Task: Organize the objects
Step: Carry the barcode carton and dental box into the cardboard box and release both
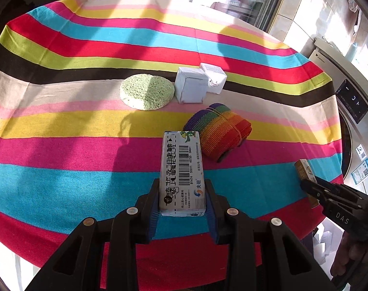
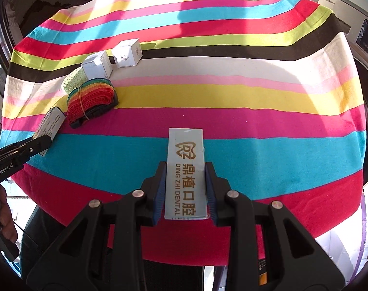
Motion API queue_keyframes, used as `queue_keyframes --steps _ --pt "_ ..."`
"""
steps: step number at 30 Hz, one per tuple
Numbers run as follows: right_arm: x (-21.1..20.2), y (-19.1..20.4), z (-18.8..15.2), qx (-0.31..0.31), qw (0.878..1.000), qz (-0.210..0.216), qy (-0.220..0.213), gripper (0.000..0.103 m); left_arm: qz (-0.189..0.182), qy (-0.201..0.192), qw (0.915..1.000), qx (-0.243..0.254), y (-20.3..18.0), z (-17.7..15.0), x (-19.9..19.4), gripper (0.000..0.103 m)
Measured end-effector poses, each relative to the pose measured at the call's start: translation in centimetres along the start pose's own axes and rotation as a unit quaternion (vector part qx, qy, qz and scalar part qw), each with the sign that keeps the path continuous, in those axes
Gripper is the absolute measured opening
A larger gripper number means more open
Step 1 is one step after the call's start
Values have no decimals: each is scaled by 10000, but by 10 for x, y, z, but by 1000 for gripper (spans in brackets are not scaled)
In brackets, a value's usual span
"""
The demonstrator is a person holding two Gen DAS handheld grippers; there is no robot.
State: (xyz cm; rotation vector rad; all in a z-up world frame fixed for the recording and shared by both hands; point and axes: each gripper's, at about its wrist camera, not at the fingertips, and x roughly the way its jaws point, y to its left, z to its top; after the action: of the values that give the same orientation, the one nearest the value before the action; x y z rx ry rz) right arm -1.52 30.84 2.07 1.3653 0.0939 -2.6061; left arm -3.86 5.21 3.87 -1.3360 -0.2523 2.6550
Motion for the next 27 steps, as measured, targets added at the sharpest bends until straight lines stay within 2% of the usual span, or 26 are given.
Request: queue_keyframes --steps 6,16,22,27 --pt "-22 -15 -16 245 9997 8 -66 35 -323 -38 9988 367 -38 -2 -8 34" --pt "-44 -45 -37 572 9982 -142 -111 35 -654 -8 9945 820 -85 -13 -18 34" --pt "-60 -67 -57 791 9963 -310 -103 35 -1155 111 9856 1226 -129 -24 -22 34" --pt "-71 -90 -77 1069 9930 -503 -46 35 -1555 318 9732 1664 -170 -41 -22 34"
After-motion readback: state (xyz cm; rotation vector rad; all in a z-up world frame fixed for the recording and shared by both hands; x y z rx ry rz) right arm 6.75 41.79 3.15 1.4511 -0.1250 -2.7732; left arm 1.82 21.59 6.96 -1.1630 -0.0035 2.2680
